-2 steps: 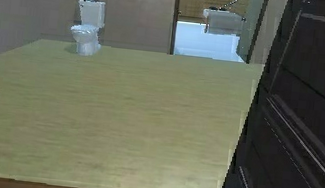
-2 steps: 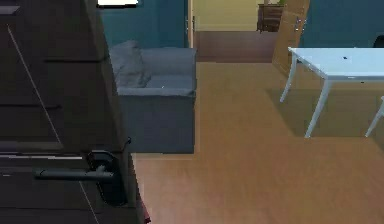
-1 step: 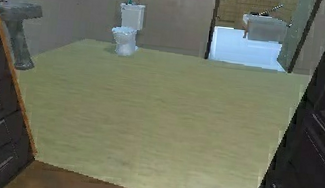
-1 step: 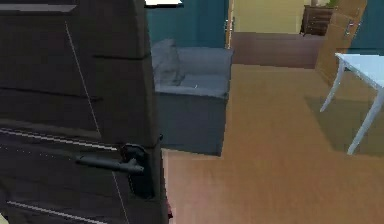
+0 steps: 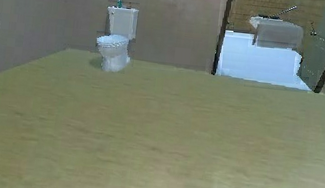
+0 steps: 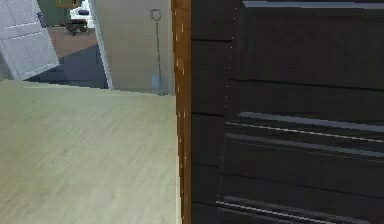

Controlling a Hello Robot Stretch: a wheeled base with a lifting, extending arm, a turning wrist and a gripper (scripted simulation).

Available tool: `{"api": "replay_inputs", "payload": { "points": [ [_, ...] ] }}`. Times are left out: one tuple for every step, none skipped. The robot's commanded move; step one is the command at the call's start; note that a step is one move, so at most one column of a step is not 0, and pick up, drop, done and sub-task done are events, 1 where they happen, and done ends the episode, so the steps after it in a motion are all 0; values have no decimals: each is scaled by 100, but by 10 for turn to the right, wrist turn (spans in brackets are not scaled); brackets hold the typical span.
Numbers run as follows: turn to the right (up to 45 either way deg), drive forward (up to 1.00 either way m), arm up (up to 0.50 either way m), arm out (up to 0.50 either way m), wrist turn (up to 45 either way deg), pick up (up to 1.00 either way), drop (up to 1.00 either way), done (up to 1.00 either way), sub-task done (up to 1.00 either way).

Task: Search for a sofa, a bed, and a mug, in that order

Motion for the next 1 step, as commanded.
{"api": "replay_inputs", "payload": {
  "points": [
    [-30, 0, 0, 0, 0, 0, 0, 0, 0]
  ]
}}
